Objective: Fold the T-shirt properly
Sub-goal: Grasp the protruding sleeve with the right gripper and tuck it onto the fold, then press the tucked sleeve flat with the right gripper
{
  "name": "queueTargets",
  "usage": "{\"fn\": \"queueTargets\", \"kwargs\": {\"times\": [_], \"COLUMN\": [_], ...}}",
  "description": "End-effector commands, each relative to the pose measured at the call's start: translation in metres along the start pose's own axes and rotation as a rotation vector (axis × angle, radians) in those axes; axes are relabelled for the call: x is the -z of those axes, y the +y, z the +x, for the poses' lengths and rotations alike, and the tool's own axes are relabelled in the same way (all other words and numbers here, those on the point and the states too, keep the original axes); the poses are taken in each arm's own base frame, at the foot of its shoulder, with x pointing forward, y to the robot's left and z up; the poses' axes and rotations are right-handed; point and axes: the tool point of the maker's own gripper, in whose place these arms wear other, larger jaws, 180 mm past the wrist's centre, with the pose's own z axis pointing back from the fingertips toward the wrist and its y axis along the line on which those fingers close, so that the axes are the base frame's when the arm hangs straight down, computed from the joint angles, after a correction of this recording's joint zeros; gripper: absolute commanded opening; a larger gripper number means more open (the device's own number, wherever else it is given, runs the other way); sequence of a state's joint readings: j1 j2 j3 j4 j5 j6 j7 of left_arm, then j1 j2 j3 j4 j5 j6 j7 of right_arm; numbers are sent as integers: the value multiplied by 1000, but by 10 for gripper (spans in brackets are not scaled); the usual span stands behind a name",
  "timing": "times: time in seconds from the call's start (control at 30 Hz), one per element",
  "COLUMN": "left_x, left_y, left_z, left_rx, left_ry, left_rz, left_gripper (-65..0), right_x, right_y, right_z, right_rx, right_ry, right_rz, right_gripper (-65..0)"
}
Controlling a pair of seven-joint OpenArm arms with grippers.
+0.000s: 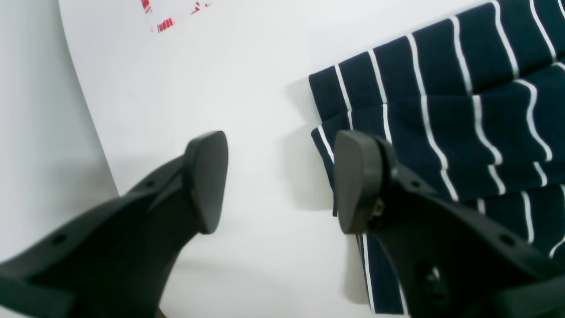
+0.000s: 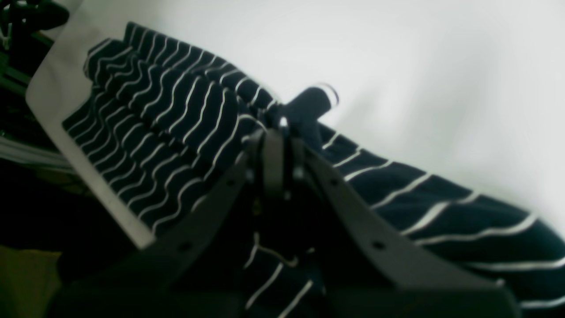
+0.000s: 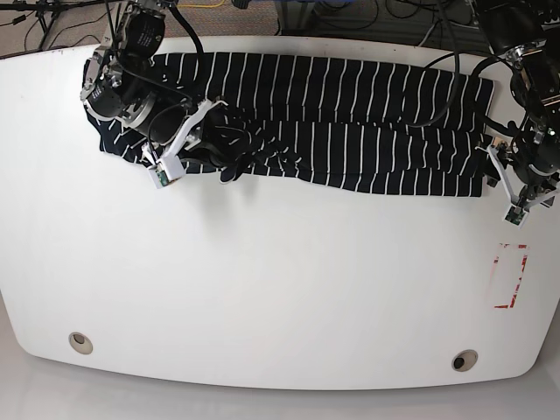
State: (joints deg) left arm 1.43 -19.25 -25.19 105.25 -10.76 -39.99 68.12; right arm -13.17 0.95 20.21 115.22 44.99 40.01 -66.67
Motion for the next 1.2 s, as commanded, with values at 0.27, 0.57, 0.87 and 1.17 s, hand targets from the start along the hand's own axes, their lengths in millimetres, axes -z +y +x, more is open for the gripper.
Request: {"fn": "queueTargets", "kwargs": {"times": [0.27, 0.57, 0.87, 1.17], "left_x": [-5, -6, -6, -5], "left_y": [9, 10, 9, 9], "left_z": [8, 9, 9, 8], "left_rx": [10, 9, 9, 10], "left_ry": [-24, -28, -27, -24], "left_rz": [25, 27, 26, 25], "left_gripper": [-290, -290, -290, -290], "right_x": [-6, -8, -20, -24], "right_y": [17, 27, 2, -30], "right_z": [-18, -38, -27, 21], "right_rx": [-16, -32, -43, -113], "right_ry": [48, 120, 92, -8], "right_rz": [67, 109, 33, -63], "right_gripper": [-618, -298, -205, -198]}}
